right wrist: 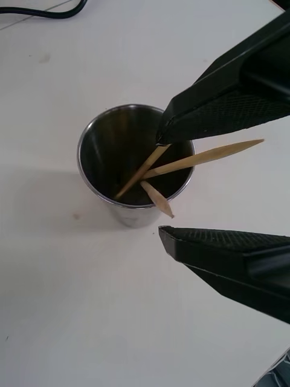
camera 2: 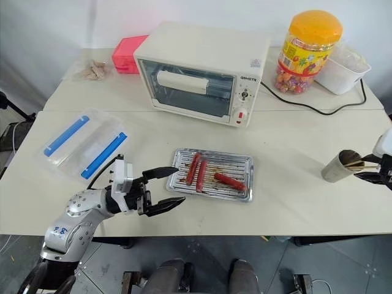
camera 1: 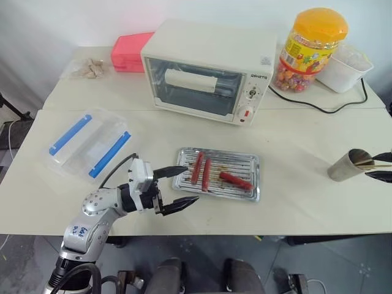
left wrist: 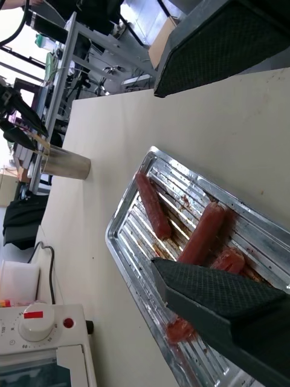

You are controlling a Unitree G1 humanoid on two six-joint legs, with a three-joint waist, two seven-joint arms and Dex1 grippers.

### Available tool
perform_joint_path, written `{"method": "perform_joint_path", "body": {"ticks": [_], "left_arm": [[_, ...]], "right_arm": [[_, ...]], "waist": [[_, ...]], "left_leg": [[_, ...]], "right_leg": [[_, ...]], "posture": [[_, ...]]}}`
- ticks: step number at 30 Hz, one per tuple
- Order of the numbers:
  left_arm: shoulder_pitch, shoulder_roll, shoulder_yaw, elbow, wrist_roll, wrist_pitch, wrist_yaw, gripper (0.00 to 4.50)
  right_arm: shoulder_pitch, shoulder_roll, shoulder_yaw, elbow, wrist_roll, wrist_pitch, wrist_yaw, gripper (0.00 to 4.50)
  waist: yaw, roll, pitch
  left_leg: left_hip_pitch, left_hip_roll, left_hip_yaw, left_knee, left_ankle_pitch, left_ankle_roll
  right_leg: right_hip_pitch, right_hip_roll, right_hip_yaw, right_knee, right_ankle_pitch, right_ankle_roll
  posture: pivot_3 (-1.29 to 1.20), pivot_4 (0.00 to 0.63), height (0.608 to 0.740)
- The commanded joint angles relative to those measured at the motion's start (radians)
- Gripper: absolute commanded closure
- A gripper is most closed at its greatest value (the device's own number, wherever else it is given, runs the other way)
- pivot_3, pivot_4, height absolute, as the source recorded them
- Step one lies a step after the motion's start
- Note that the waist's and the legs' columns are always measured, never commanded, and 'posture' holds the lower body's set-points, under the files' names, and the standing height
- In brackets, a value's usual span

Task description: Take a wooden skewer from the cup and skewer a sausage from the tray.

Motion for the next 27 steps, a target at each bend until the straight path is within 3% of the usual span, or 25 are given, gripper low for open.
{"method": "perform_joint_path", "body": {"ticks": [1, 4, 9, 10, 21, 27], "left_arm": [[0.004, 0.003, 0.014, -0.040, -0.015, -0.013, 0.001, 0.00], [0.005, 0.002, 0.014, -0.042, -0.015, -0.012, 0.005, 0.00], [0.006, 0.002, 0.015, -0.042, -0.015, -0.013, 0.006, 0.00], [0.006, 0.003, 0.015, -0.041, -0.014, -0.013, 0.006, 0.00], [0.004, -0.001, 0.014, -0.032, -0.009, -0.022, 0.004, 0.00], [0.001, -0.007, 0.010, -0.009, -0.001, -0.041, -0.004, 0.00]], "right_arm": [[-0.011, -0.016, 0.002, 0.003, 0.005, -0.020, 0.011, 2.31], [-0.018, -0.013, 0.011, 0.003, 0.005, -0.012, 0.005, 2.70], [-0.029, -0.013, 0.023, 0.009, 0.009, -0.013, 0.003, 4.34], [-0.030, -0.012, 0.025, 0.010, 0.010, -0.015, 0.005, 4.45], [-0.051, -0.027, 0.014, 0.010, 0.025, 0.001, 0.026, 4.45], [-0.081, -0.063, -0.056, 0.008, 0.070, 0.027, 0.067, 4.45]], "waist": [[0.000, 0.000, 0.000], [0.000, 0.000, 0.000], [0.000, 0.000, 0.000], [-0.001, 0.000, 0.000], [0.000, -0.001, 0.000], [0.000, 0.000, 0.000]], "left_leg": [[0.000, 0.000, 0.000, 0.000, 0.000, 0.000], [0.000, 0.000, 0.000, 0.000, 0.000, 0.000], [0.000, 0.000, 0.000, 0.000, 0.000, 0.000], [0.000, 0.000, 0.000, 0.000, 0.000, 0.000], [0.000, 0.000, 0.000, 0.000, 0.000, 0.000], [0.000, 0.000, 0.000, 0.000, 0.000, 0.000]], "right_leg": [[0.000, 0.000, 0.000, 0.000, 0.000, 0.000], [0.000, 0.000, 0.000, 0.000, 0.000, 0.000], [0.000, 0.000, 0.000, 0.000, 0.000, 0.000], [0.000, 0.000, 0.000, 0.000, 0.000, 0.000], [0.000, 0.000, 0.000, 0.000, 0.000, 0.000], [0.000, 0.000, 0.000, 0.000, 0.000, 0.000]], "posture": [[0.00, 0.150, 0.740], [0.00, 0.150, 0.740], [0.00, 0.150, 0.740], [0.00, 0.150, 0.740], [0.00, 0.150, 0.740], [0.00, 0.150, 0.740]]}}
